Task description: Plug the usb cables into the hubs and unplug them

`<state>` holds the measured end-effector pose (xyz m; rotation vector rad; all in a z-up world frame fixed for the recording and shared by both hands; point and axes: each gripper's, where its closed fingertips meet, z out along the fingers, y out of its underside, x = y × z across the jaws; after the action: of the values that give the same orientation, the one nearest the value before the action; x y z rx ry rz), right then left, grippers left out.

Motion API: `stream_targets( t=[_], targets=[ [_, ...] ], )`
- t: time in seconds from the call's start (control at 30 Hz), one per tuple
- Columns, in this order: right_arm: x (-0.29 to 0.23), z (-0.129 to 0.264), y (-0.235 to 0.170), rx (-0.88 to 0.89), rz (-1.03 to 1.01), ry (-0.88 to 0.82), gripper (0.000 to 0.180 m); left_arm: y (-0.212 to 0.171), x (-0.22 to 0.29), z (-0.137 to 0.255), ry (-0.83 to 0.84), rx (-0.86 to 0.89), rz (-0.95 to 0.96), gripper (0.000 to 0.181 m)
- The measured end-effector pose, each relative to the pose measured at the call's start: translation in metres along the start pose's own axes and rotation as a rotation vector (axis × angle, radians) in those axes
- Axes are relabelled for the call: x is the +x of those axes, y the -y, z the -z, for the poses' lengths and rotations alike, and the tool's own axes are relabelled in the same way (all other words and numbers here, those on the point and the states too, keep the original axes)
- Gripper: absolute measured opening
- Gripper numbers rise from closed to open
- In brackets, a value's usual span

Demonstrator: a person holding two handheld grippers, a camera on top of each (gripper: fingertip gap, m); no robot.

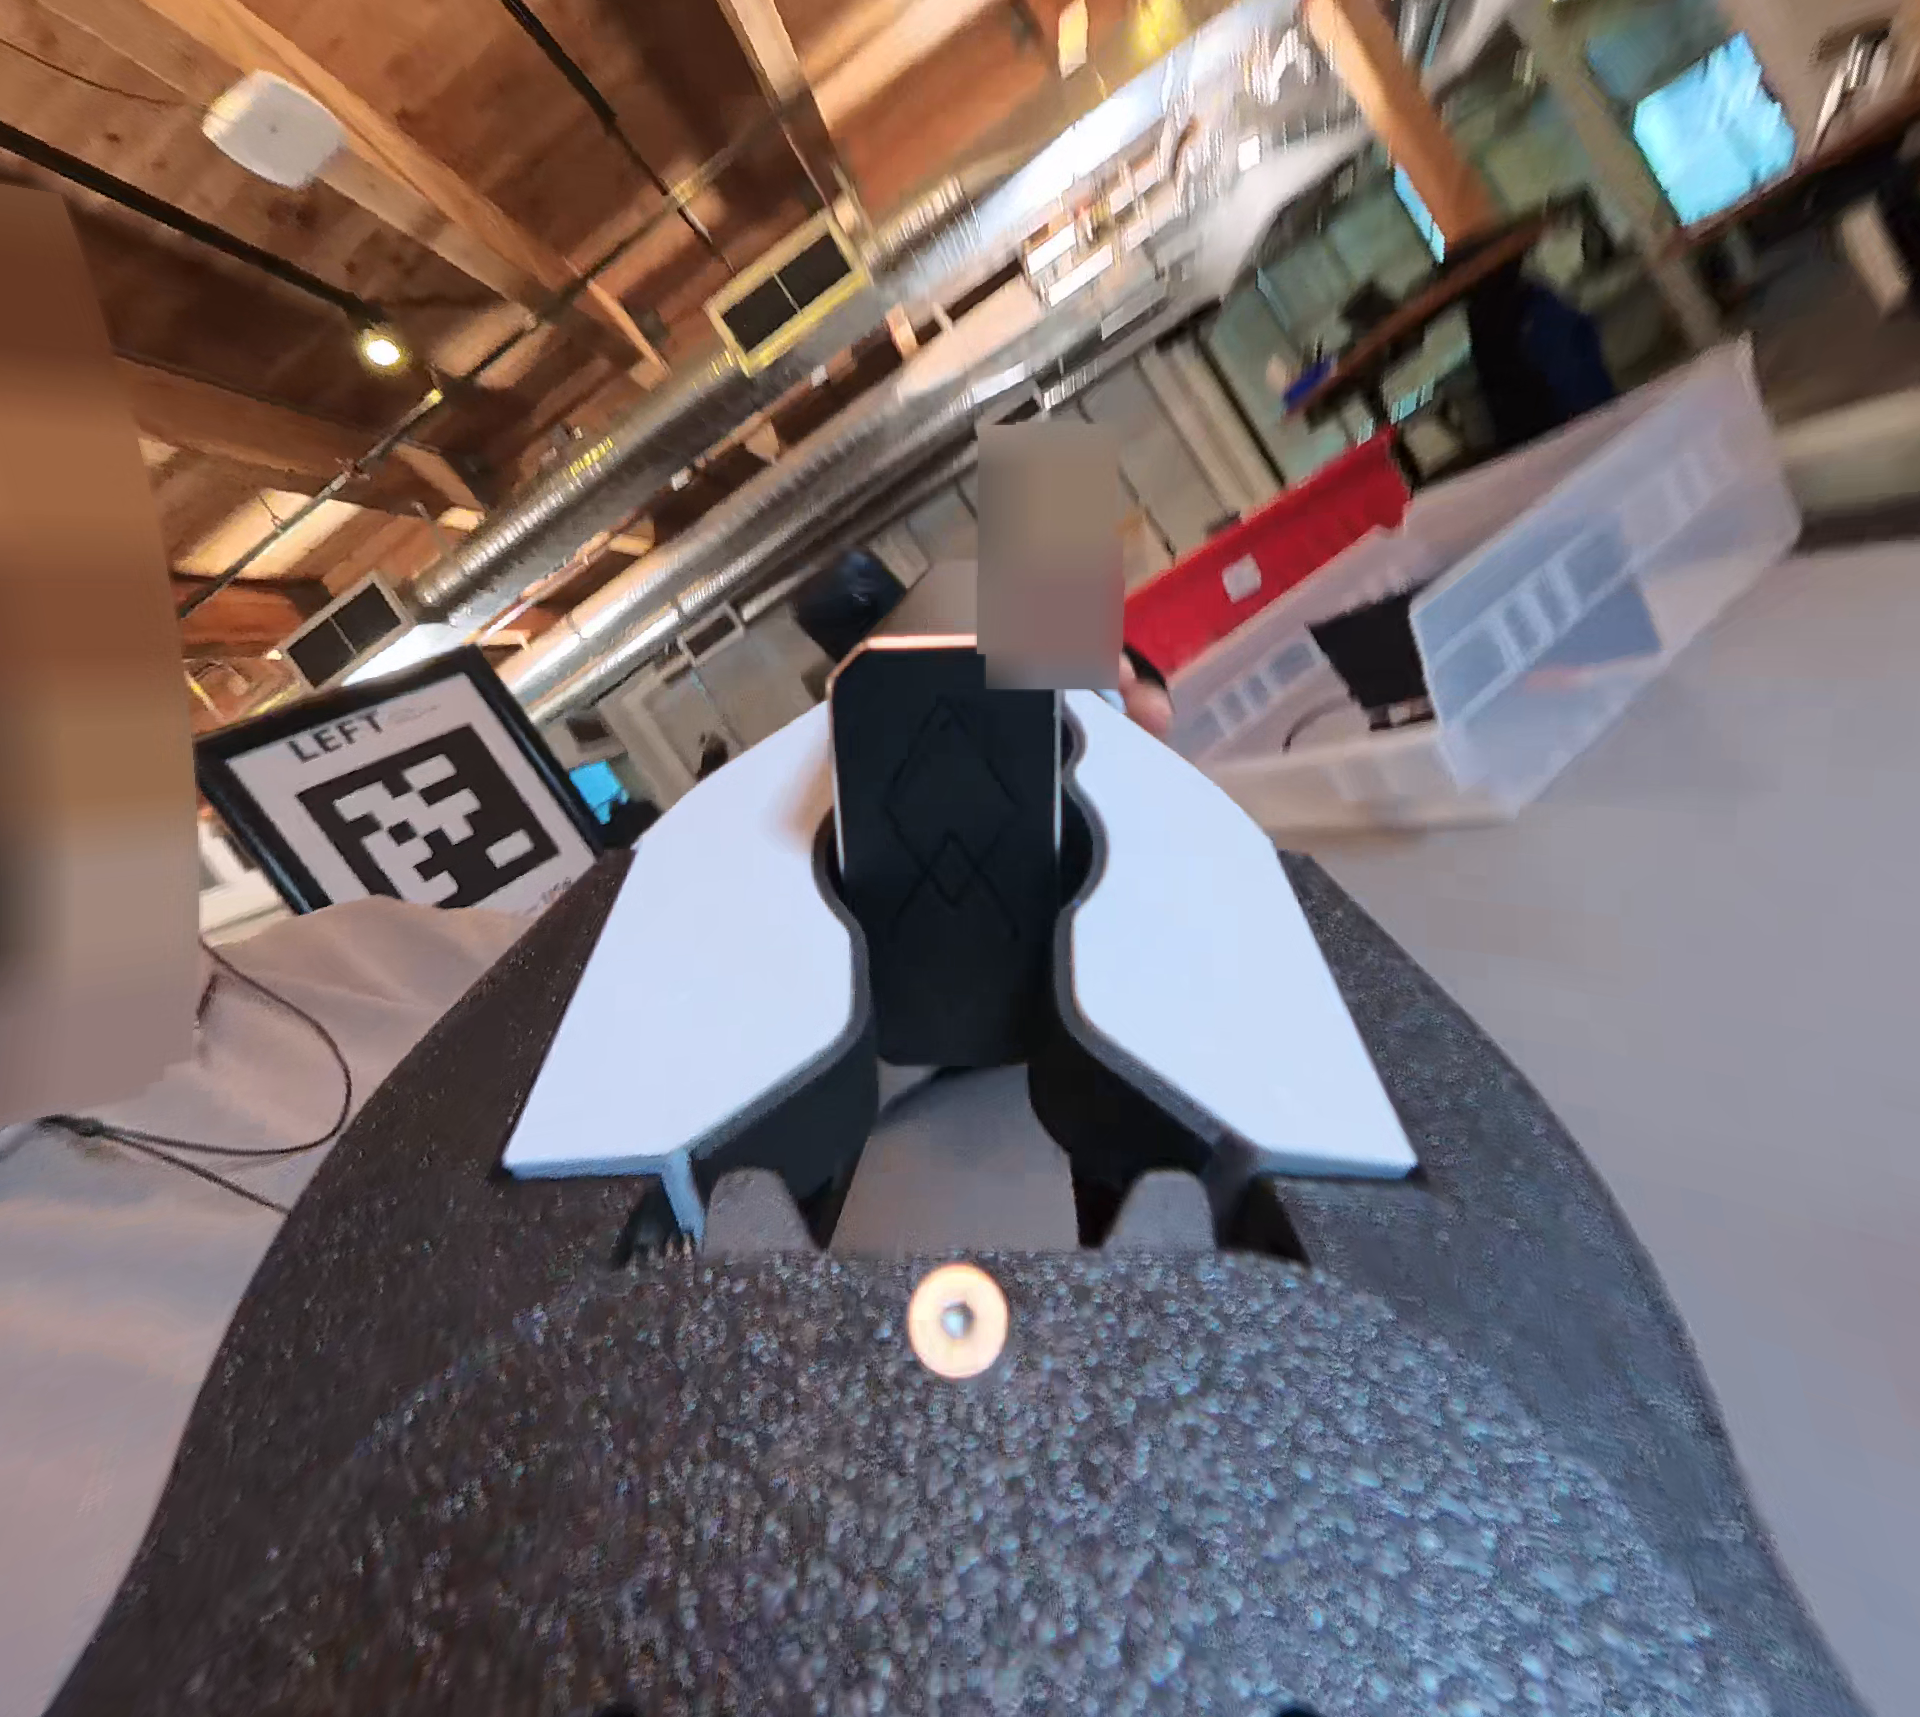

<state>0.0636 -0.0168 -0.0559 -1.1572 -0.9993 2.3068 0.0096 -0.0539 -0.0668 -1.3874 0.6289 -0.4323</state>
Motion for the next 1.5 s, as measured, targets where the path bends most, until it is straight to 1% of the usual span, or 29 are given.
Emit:
stream_targets(
  t=[0.07, 0.13, 0.17, 0.2, 0.23, 0.3, 0.37, 0.43, 0.5, 0.6, 0.67, 0.73, 0.83, 0.87, 0.9, 0.93, 0.97, 1.03, 1.1, 1.2, 1.27, 1.33, 1.37, 1.4, 1.47, 1.5],
  targets=[
    [-0.011, 0.002, 0.015, 0.110, 0.047, 0.032, 0.032, 0.006, 0.005, -0.013, -0.020, 0.080, 0.185, 0.058],
    [-0.015, 0.002, 0.022, 0.183, 0.122, 0.012, 0.033, 0.018, 0.014, -0.027, -0.039, 0.170, 0.283, 0.054],
    [-0.016, -0.001, 0.020, 0.187, 0.161, -0.004, 0.033, 0.026, 0.017, -0.032, -0.043, 0.219, 0.308, 0.054],
    [-0.015, -0.005, 0.013, 0.163, 0.206, -0.021, 0.033, 0.032, 0.015, -0.034, -0.025, 0.256, 0.332, 0.051],
    [-0.015, -0.009, 0.006, 0.130, 0.262, -0.044, 0.032, 0.036, 0.009, -0.032, -0.002, 0.286, 0.355, 0.035],
    [-0.012, -0.016, -0.012, 0.008, 0.398, -0.089, 0.032, 0.037, 0.007, -0.024, -0.064, 0.295, 0.362, 0.033],
    [-0.005, -0.021, -0.032, -0.148, 0.522, -0.125, 0.033, 0.039, 0.009, -0.012, -0.141, 0.285, 0.329, 0.030],
    [-0.001, -0.022, -0.050, -0.281, 0.596, -0.123, 0.035, 0.047, 0.016, 0.004, -0.245, 0.298, 0.290, 0.029],
    [-0.004, -0.020, -0.063, -0.369, 0.600, -0.076, 0.036, 0.051, 0.023, 0.018, -0.325, 0.270, 0.227, 0.028],
    [-0.009, -0.019, -0.083, -0.484, 0.502, -0.004, 0.040, 0.036, 0.033, 0.024, -0.377, 0.156, 0.137, 0.028],
    [-0.001, -0.021, -0.095, -0.541, 0.554, -0.046, 0.051, 0.024, 0.042, 0.020, -0.425, 0.091, 0.137, 0.028],
    [0.005, -0.025, -0.102, -0.574, 0.650, -0.090, 0.056, 0.020, 0.050, 0.012, -0.459, 0.076, 0.149, 0.028],
    [0.008, -0.030, -0.109, -0.597, 0.783, -0.133, 0.056, 0.015, 0.062, -0.001, -0.483, 0.048, 0.154, 0.028],
    [0.007, -0.032, -0.108, -0.584, 0.801, -0.148, 0.049, 0.012, 0.064, -0.007, -0.482, 0.042, 0.164, 0.028],
    [0.006, -0.033, -0.107, -0.569, 0.817, -0.157, 0.035, 0.009, 0.065, -0.013, -0.469, 0.035, 0.173, 0.028],
    [0.007, -0.033, -0.106, -0.561, 0.829, -0.176, 0.031, 0.008, 0.063, -0.018, -0.447, 0.038, 0.183, 0.028],
    [0.010, -0.031, -0.103, -0.556, 0.816, -0.206, 0.030, 0.008, 0.059, -0.021, -0.415, 0.045, 0.194, 0.028],
    [0.015, -0.028, -0.096, -0.522, 0.687, -0.219, 0.029, 0.006, 0.044, -0.028, -0.300, 0.035, 0.210, 0.031],
    [0.022, -0.024, -0.087, -0.473, 0.554, -0.240, 0.029, -0.001, 0.027, -0.030, -0.166, -0.014, 0.155, 0.034],
    [0.029, -0.019, -0.066, -0.362, 0.445, -0.286, 0.028, -0.021, 0.010, -0.026, -0.007, -0.158, 0.001, 0.052],
    [0.036, -0.015, -0.051, -0.272, 0.383, -0.347, 0.029, -0.028, 0.003, -0.028, 0.097, -0.207, -0.017, 0.059],
    [0.041, -0.010, -0.036, -0.173, 0.318, -0.392, 0.029, -0.052, 0.001, -0.035, 0.175, -0.354, -0.034, 0.077],
    [0.045, -0.007, -0.031, -0.136, 0.299, -0.422, 0.028, -0.064, 0.002, -0.039, 0.198, -0.420, -0.066, 0.083],
    [0.048, -0.004, -0.026, -0.105, 0.291, -0.450, 0.029, -0.073, 0.003, -0.042, 0.217, -0.460, -0.097, 0.084],
    [0.051, 0.001, -0.017, -0.052, 0.288, -0.480, 0.029, -0.086, 0.003, -0.050, 0.253, -0.493, -0.096, 0.086],
    [0.050, 0.001, -0.015, -0.028, 0.284, -0.480, 0.029, -0.088, 0.001, -0.054, 0.278, -0.487, -0.091, 0.082]
  ],
)
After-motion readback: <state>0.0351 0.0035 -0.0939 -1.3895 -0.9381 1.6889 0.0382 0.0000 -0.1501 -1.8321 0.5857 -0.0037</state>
